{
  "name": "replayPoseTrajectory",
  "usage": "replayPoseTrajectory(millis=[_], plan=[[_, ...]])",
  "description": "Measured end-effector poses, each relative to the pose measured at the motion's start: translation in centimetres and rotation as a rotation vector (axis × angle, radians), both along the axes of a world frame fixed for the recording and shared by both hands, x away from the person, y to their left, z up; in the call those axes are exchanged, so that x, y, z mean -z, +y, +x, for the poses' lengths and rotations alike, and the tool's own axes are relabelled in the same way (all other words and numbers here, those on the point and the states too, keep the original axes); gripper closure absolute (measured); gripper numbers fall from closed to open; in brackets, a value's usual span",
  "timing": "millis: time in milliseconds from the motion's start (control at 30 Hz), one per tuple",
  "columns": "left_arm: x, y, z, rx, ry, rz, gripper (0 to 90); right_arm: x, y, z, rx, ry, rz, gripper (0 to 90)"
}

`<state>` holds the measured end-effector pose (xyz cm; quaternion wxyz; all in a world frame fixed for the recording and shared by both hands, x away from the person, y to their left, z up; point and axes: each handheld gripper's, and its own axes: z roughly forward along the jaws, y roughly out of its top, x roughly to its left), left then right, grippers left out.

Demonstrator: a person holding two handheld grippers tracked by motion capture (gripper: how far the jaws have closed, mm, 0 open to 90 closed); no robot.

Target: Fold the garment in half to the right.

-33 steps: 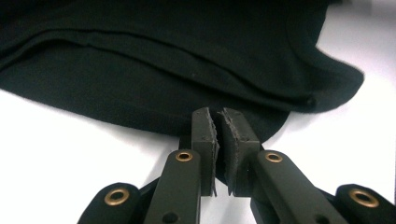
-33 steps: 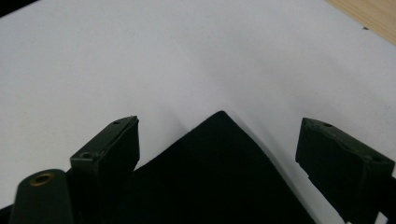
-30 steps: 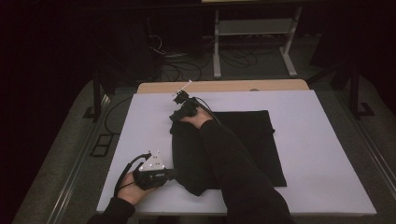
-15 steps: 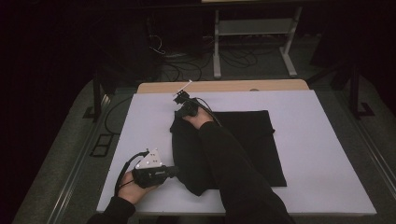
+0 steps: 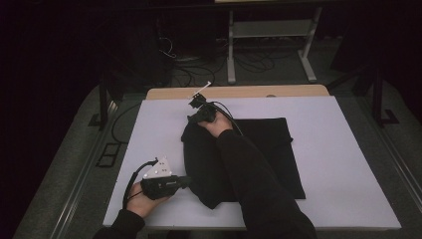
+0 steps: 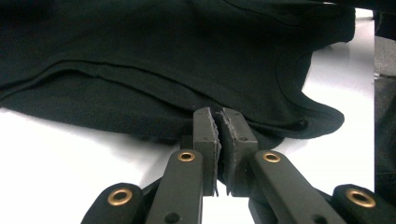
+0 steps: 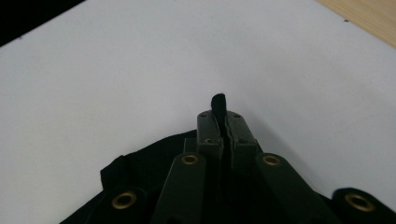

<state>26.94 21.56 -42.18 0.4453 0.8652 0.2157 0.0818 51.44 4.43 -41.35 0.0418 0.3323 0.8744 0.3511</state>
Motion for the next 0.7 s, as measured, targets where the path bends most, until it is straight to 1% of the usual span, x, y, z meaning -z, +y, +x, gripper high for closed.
replayPoseTrajectory(millis=[33, 200, 500, 700], plan=[[0.0, 0.0, 0.0, -0.006, 0.003, -0.012, 83.6, -0.1, -0.2, -0.1, -0.001, -0.001, 0.005, 85.0], [-0.3, -0.1, 0.0, -0.012, -0.003, -0.023, 83.6, -0.8, -1.1, -0.4, -0.001, -0.005, 0.028, 85.0], [-0.8, -0.1, -0.2, -0.02, -0.014, -0.033, 83.6, -2.0, -2.9, -0.9, 0.006, -0.024, 0.05, 85.0], [-1.3, -0.5, -0.1, -0.009, -0.025, -0.035, 83.6, -2.8, -4.3, -1.1, 0.01, -0.034, 0.062, 85.0]])
